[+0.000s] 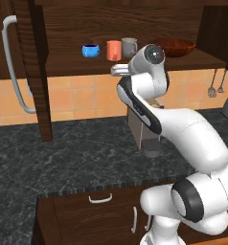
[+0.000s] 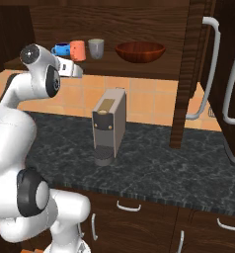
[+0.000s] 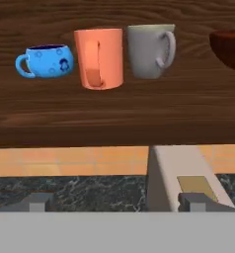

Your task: Gather all objects into one cabinet and sort the glasses and bowls to opposite sides.

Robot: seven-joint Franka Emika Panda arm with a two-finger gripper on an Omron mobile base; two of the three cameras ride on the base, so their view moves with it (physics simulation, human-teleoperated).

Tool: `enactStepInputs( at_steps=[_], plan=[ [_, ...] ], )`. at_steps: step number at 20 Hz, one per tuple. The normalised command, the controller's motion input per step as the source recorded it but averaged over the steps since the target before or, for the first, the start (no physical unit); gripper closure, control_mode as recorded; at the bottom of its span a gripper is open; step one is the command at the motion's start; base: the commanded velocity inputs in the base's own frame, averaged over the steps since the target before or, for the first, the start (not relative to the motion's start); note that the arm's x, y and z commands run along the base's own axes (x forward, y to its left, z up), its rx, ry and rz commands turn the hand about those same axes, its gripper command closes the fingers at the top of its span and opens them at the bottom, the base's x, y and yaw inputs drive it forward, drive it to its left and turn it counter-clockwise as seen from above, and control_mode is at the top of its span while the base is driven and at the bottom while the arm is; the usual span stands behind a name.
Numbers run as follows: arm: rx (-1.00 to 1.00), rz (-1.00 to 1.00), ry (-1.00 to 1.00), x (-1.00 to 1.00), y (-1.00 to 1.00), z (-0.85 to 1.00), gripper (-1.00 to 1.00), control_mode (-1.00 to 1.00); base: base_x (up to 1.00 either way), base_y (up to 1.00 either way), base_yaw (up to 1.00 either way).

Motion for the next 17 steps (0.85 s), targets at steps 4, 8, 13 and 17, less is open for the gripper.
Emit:
enactStepInputs(
  at_steps=[4, 8, 13, 17],
  plan=[
    [-0.16, 0.00, 0.32, -1.00, -0.26, -1.00, -1.00, -1.00, 0.00, 0.00, 0.00],
    [-0.14, 0.00, 0.25, -0.79, -0.36, -1.00, -1.00, -1.00, 0.00, 0.00, 0.00],
    [-0.01, 0.00, 0.17, -0.10, -0.28, -0.93, -1.00, -1.00, 0.00, 0.00, 0.00],
    [0.03, 0.00, 0.00, 0.00, 0.00, 0.00, -1.00, -1.00, 0.00, 0.00, 0.00]
  ],
)
